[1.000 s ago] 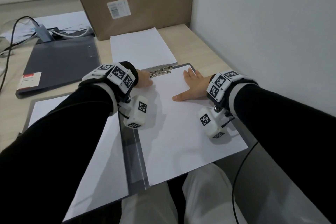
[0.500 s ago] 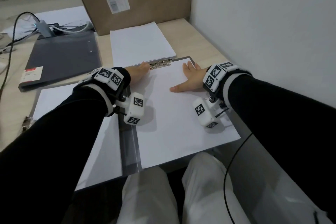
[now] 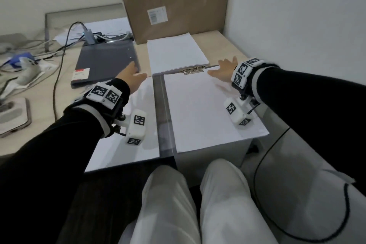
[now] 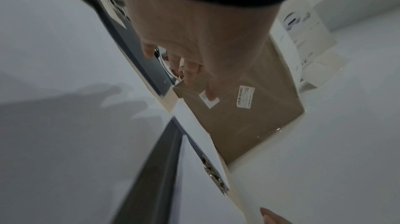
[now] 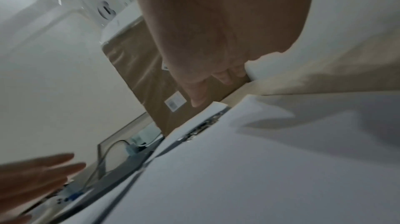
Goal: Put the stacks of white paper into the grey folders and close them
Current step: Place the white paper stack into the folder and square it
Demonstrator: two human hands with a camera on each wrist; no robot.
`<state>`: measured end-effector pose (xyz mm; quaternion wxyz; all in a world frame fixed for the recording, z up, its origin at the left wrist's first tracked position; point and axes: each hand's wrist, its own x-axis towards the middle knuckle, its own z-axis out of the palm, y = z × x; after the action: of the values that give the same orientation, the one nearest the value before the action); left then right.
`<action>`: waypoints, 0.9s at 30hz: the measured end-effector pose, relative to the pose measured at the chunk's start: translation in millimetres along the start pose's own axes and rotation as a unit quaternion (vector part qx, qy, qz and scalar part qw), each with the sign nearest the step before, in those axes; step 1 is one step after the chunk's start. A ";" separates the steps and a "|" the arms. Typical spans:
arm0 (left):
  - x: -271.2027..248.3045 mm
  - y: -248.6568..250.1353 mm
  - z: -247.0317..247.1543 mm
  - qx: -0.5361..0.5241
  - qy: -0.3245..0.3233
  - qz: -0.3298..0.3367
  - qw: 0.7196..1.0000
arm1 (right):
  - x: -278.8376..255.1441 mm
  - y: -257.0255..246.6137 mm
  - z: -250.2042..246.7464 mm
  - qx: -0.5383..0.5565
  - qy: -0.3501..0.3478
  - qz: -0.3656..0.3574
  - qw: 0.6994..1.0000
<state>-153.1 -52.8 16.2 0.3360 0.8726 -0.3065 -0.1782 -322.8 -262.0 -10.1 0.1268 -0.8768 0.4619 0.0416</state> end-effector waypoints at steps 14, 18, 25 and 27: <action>-107.7 -128.5 -61.6 0.125 0.115 -0.215 0.962 | -123.8 -142.2 40.1 -0.065 -0.093 -0.212 0.971; -115.5 -136.7 -61.0 0.139 0.082 -0.256 0.953 | -127.5 -146.5 58.3 -0.106 -0.130 -0.202 0.965; -117.9 -99.8 -99.4 0.164 0.124 -0.229 0.952 | -126.5 -132.8 53.1 -0.045 -0.151 -0.207 0.965; -123.5 -82.6 -112.6 0.098 0.150 -0.183 0.967 | -130.4 -135.8 47.0 -0.019 -0.154 -0.213 0.965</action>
<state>-153.1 130.2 51.7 0.2522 0.9594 -0.1034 -0.0731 -283.6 -72.0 -5.7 0.1855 -0.9402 0.2383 0.1574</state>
